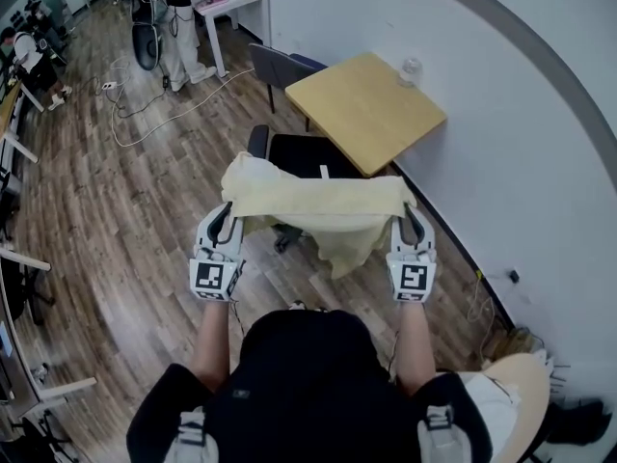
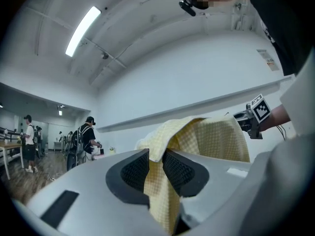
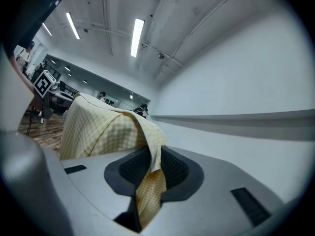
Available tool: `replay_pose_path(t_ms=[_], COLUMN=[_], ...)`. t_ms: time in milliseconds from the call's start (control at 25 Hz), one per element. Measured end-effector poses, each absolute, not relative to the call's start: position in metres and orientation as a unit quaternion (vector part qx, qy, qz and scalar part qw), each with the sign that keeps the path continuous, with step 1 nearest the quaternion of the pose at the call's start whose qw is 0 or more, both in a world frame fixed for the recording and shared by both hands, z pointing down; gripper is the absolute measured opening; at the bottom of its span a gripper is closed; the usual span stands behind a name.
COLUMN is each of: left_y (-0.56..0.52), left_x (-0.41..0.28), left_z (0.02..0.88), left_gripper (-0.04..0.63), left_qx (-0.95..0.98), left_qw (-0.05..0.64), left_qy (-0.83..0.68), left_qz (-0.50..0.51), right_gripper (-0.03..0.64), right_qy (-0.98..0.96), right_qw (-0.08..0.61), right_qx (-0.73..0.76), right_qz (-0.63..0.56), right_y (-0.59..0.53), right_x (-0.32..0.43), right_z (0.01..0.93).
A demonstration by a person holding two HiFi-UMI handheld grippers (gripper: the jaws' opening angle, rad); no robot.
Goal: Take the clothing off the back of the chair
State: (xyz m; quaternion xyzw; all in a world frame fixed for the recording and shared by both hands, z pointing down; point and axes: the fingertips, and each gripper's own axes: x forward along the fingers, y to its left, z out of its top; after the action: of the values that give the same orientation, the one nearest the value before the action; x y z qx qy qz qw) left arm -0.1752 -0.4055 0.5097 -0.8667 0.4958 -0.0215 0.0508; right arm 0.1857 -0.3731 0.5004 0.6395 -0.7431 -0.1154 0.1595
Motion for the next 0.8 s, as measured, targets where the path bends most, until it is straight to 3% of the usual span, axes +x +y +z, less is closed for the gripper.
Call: replay_pose_path(t_ms=[280,560,800], left_y=[-0.408,-0.408,-0.409], left_x=[-0.167,-0.164,-0.16], left_z=[0.494,0.489,0.491], left_gripper=[0.075,0.009,0.005], left_qx=[-0.872,-0.879,-0.884], left_qw=[0.1,0.106,0.101], left_qy=[0.479,0.464,0.456], left_qz=[-0.031,-0.018,-0.013], right_gripper=[0.035,0.011,0.006], right_qy=[-0.734,-0.726,-0.724], right_qw=[0.155,0.152,0.15], right_qx=[0.651,0.66,0.663], right_qz=[-0.118,-0.117,-0.117], right_y=[-0.377,-0.375,-0.374], right_x=[0.184,0.183,0.189], right_z=[0.503,0.503,0.501])
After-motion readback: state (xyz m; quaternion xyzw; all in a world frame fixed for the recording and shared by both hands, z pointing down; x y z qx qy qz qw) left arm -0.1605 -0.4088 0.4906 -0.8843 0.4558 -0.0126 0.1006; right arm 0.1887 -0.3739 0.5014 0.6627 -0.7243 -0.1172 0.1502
